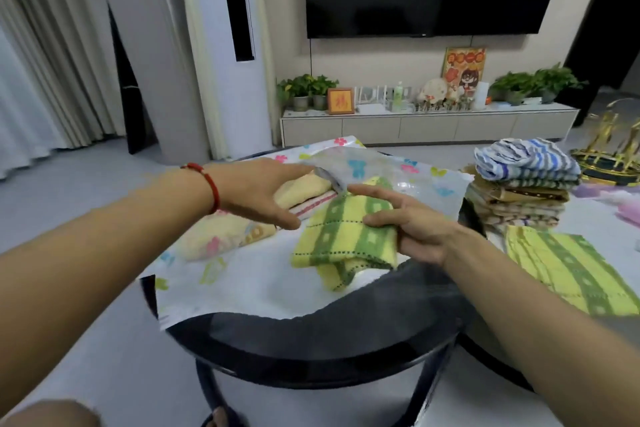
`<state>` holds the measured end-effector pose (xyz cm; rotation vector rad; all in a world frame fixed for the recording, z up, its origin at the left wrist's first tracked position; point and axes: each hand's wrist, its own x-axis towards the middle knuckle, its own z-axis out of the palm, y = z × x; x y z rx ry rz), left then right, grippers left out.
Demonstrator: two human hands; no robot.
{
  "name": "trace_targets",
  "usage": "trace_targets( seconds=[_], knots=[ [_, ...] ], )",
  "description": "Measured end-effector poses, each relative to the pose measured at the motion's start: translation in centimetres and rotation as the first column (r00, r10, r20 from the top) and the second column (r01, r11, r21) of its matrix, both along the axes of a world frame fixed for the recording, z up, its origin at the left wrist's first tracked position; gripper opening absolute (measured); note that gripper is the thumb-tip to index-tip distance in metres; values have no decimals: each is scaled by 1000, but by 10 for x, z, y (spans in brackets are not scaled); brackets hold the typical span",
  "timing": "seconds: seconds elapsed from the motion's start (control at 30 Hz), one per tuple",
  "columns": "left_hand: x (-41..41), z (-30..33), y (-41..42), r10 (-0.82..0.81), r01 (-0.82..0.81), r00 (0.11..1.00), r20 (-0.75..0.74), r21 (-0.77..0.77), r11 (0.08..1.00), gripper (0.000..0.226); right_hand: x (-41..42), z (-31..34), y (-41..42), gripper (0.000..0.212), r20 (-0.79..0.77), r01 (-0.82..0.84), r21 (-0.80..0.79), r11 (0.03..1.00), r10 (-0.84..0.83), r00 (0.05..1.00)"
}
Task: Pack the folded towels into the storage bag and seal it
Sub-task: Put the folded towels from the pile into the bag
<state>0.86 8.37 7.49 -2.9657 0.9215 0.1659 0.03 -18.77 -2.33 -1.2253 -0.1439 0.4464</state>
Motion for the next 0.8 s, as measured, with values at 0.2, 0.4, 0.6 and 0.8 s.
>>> trace_targets(
  seconds=[0.2, 0.4, 0.6, 0.8],
  knots=[
    [24, 37, 20, -13, 9, 999, 33, 118, 993, 122, 71, -22, 168, 68, -69, 69, 199, 978, -57, 996],
    [34, 57, 36, -18, 5, 996, 92, 143, 990, 123, 102, -59, 259, 59, -127, 83, 55, 995, -76, 989],
    [28, 41, 40, -36, 23, 995, 97, 137, 990, 118, 108, -75, 258, 54, 94, 140, -209, 968, -122, 988],
    [17, 26, 33, -36, 6, 987, 159, 183, 983, 115, 103, -76, 238, 49, 281, 183, -439, 880, -59, 958]
  ],
)
